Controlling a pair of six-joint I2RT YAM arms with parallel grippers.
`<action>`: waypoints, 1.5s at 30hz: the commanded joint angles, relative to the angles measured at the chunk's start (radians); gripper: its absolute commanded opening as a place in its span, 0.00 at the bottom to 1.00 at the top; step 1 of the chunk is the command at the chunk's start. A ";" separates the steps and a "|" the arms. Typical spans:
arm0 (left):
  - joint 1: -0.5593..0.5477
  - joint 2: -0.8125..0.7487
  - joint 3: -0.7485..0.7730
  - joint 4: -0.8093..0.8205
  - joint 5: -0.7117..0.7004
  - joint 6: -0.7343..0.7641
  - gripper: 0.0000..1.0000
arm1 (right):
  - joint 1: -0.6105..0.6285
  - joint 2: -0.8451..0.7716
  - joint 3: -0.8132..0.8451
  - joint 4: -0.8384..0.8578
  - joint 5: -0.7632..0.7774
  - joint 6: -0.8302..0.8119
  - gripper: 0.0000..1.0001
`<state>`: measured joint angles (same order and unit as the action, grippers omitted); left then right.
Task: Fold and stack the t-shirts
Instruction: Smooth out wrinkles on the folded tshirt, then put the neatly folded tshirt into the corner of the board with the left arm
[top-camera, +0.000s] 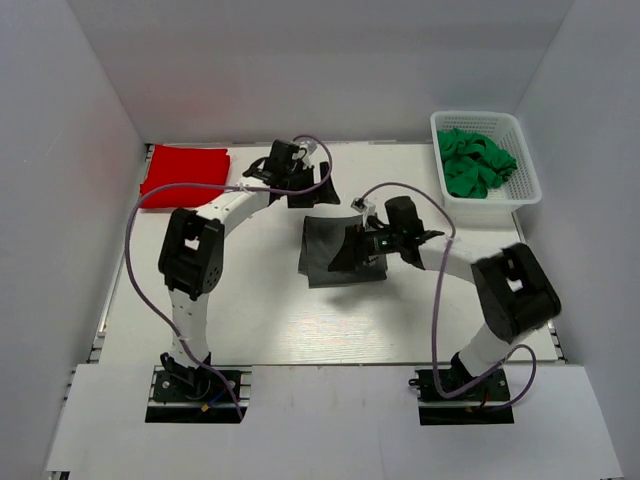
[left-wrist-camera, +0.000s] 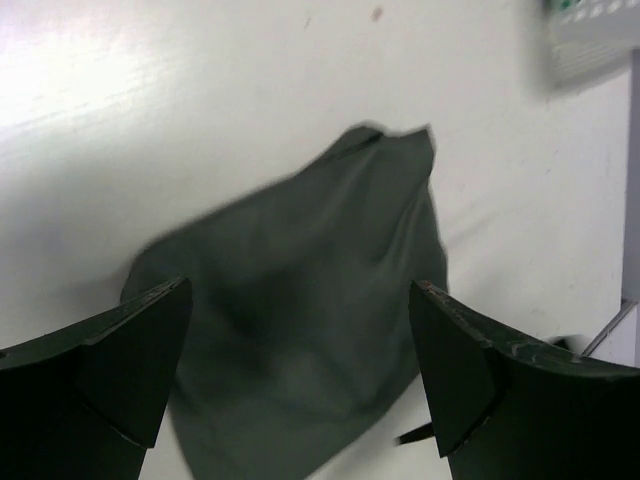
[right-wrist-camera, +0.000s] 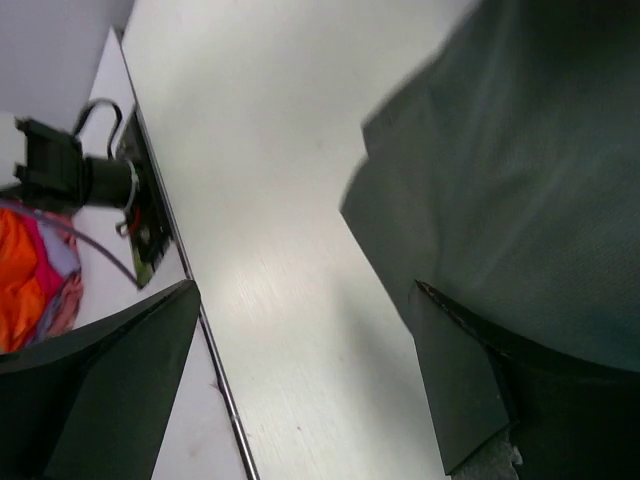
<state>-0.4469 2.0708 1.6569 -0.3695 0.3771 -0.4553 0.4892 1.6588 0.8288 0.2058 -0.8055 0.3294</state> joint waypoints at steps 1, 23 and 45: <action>0.004 -0.193 -0.130 -0.034 -0.050 -0.034 1.00 | -0.003 -0.186 0.061 -0.019 0.064 -0.021 0.90; -0.027 -0.138 -0.395 -0.023 -0.148 -0.074 0.86 | -0.095 -0.629 -0.017 -0.316 0.606 0.051 0.90; -0.107 -0.052 -0.353 0.072 -0.070 -0.048 0.06 | -0.144 -0.672 -0.079 -0.322 0.612 0.086 0.90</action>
<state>-0.5533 1.9934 1.2552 -0.2878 0.3519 -0.5285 0.3550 1.0210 0.7525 -0.1265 -0.2096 0.4126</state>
